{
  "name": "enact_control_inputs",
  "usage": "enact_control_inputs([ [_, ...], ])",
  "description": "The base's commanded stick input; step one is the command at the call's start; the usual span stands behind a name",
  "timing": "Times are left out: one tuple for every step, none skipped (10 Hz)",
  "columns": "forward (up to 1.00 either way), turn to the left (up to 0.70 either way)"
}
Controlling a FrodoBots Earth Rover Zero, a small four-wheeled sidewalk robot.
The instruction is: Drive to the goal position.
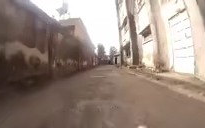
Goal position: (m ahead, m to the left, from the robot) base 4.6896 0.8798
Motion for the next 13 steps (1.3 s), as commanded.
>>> enact_control_inputs([
  [0.70, 0.00],
  [0.70, 0.00],
  [0.70, 0.00],
  [0.70, 0.00],
  [0.70, 0.00],
  [0.70, 0.00],
  [0.70, 0.00],
  [0.70, 0.00],
  [0.70, 0.00],
  [0.70, 0.00],
  [0.70, 0.00],
  [0.70, 0.00],
  [0.70, 0.00],
])
